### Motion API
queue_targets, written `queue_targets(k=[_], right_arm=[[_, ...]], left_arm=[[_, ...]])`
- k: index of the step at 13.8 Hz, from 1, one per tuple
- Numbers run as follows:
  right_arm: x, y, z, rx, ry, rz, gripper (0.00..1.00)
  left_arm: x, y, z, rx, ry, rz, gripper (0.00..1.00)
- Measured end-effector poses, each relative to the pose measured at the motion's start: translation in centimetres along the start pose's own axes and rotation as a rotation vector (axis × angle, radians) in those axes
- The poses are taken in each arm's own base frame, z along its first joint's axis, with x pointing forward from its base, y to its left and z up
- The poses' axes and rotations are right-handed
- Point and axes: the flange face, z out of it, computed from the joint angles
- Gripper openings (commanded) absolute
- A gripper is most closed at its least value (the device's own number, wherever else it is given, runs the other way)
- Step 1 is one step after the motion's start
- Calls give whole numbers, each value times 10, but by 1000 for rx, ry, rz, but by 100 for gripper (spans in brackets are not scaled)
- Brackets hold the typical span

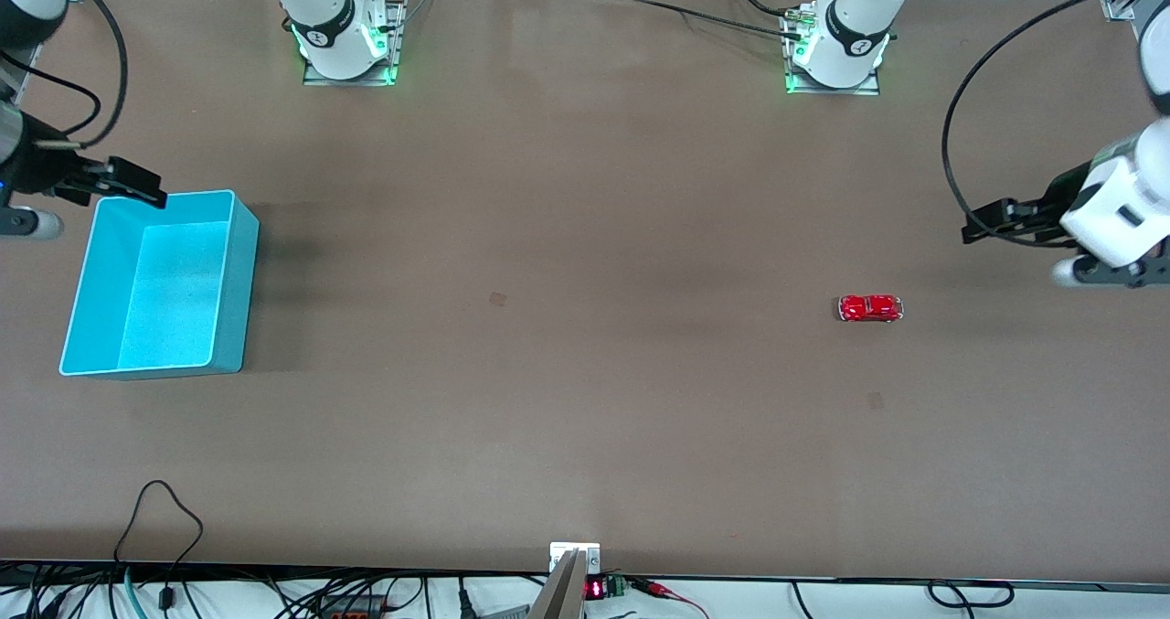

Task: Wind red beetle toy and store in blue box
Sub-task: 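Reach the left gripper over the red toy car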

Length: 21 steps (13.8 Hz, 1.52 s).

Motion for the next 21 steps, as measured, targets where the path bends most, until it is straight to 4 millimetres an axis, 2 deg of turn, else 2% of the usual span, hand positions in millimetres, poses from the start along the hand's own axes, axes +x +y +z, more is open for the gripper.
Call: queue_targets(k=[3,7,9,12,15,18,21], right_arm=[[11,-2,21,-2,-38,-2,100],[20,-4,41,-5,-75,-7,100],[24,-5,51,-6,-91,-8,100],[26,-5,55,-6,-99,-8,100],[26,-5,57,-7,-102,-9,100],[28,-5,60,-7,-108,-8,100],[28,-5,62,-7,-110,-7,100]], left_arm=[[18,-6,54,-3,-17,119,100],[22,-13,120,-4,-31,331,100],[22,-15,147,31,-10,513,100],[22,-18,175,83,-33,813,100],[32,-15,196,109,-17,1102,100],[40,-5,220,132,18,1300,100],[34,-2,251,154,52,1381,100]])
